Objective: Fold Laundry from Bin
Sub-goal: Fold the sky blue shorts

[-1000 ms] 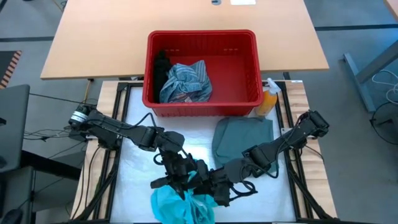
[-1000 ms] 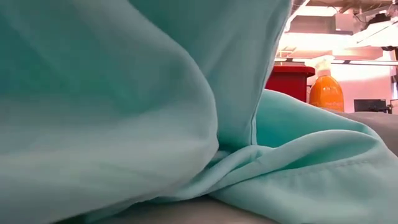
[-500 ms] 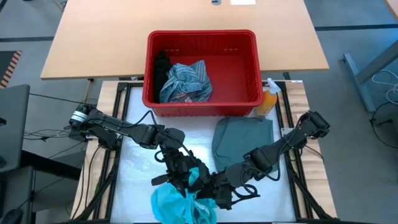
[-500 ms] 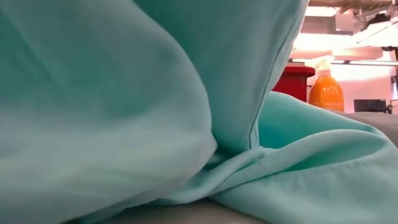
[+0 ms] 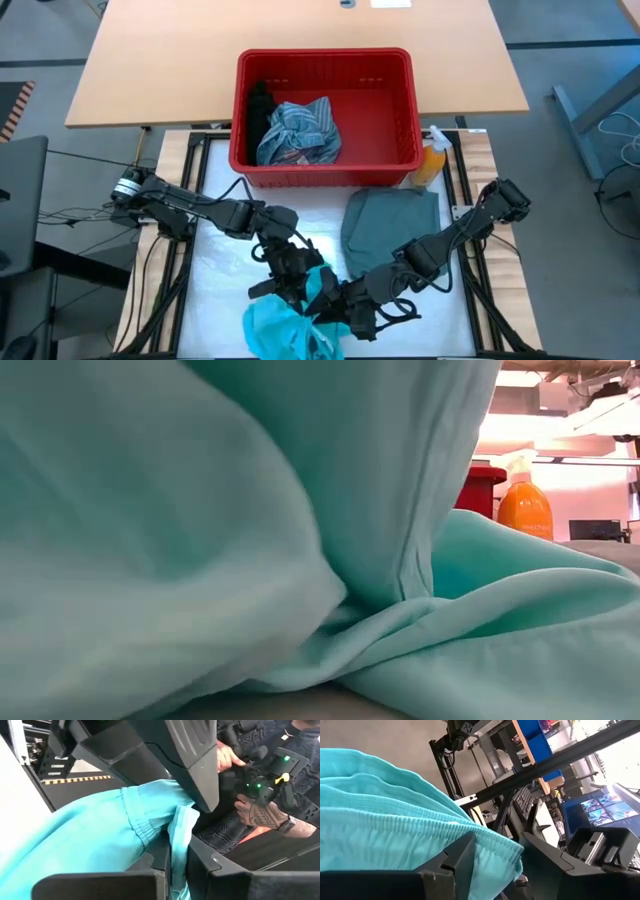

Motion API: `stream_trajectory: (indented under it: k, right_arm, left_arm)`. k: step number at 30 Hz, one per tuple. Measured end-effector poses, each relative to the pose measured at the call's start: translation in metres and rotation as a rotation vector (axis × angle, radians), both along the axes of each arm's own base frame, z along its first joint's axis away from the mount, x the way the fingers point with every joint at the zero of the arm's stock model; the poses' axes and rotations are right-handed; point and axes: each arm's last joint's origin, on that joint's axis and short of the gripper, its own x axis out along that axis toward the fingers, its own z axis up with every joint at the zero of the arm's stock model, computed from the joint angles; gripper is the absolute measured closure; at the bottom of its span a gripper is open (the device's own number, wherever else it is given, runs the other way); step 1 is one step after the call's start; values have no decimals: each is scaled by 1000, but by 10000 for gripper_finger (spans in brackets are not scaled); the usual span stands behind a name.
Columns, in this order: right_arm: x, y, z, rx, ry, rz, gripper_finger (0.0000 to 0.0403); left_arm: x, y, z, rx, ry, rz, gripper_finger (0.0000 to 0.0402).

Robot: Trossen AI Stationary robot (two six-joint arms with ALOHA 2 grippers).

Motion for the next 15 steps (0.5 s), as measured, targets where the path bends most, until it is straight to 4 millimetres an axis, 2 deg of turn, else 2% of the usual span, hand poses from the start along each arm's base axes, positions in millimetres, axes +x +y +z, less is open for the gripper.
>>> stream_trajectory:
  k: [10, 15]
  right_arm:
    - [2, -4, -2, -8, 22, 5, 221]
    - [2, -5, -3, -20, 33, 4, 221]
  left_arm:
    - [0, 2, 0, -34, 66, 7, 372]
    - [0, 2, -1, -35, 86, 22, 346]
